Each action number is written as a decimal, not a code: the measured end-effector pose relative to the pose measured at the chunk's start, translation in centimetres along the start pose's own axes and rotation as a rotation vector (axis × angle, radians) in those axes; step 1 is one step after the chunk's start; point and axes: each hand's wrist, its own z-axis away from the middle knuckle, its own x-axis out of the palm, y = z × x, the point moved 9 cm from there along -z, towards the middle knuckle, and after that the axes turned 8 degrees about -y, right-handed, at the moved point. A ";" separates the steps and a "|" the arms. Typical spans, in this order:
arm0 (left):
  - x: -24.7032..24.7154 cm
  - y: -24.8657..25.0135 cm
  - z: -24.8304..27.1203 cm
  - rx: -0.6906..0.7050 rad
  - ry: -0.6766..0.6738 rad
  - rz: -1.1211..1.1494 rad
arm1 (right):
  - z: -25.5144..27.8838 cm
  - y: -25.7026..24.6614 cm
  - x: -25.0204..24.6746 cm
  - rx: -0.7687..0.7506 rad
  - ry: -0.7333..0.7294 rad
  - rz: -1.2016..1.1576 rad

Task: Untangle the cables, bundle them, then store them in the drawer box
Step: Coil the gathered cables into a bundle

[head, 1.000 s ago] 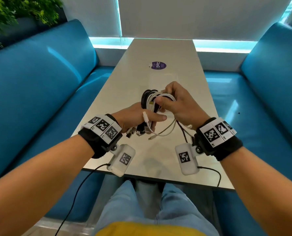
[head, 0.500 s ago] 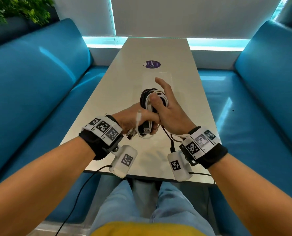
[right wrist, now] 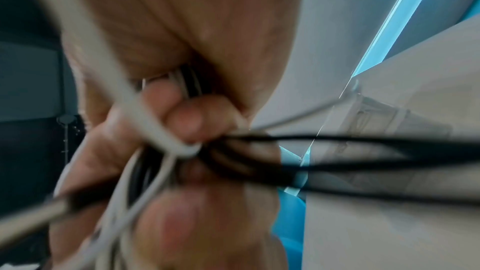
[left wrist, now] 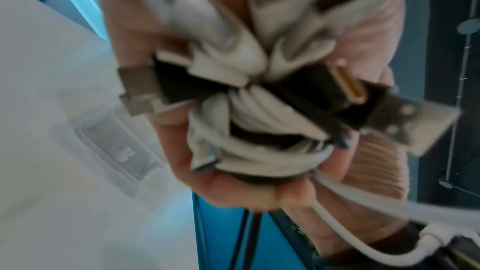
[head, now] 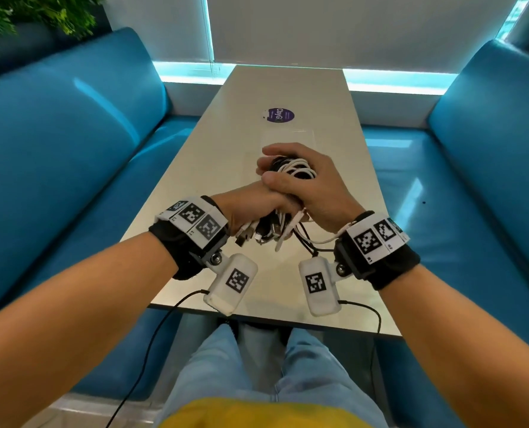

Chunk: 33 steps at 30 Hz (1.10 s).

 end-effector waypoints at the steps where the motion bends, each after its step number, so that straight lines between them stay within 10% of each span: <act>1: 0.0 -0.2 0.0 -0.023 -0.032 -0.005 | -0.1 -0.4 0.3 -0.021 -0.029 -0.025; 18: 1.3 -3.0 0.1 -0.189 -0.208 -0.137 | -0.1 0.6 1.0 0.020 0.226 -0.207; 33: 0.7 2.0 1.4 0.344 -0.012 -0.100 | -0.1 -1.5 -0.2 -0.054 0.294 -0.082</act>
